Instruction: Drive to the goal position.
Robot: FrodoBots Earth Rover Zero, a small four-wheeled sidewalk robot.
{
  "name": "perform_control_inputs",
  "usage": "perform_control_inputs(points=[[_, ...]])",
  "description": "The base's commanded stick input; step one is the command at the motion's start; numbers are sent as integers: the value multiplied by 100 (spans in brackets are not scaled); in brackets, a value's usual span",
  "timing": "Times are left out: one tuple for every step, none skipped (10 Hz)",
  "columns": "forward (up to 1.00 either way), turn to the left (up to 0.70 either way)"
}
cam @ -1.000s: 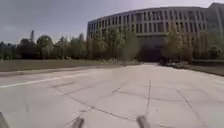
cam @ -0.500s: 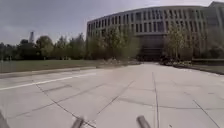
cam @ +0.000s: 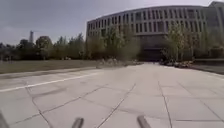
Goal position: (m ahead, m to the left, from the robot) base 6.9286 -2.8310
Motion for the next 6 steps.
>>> perform_control_inputs(points=[[70,0],[70,0],[70,-4],[70,-9],[70,-14],[70,-19]])
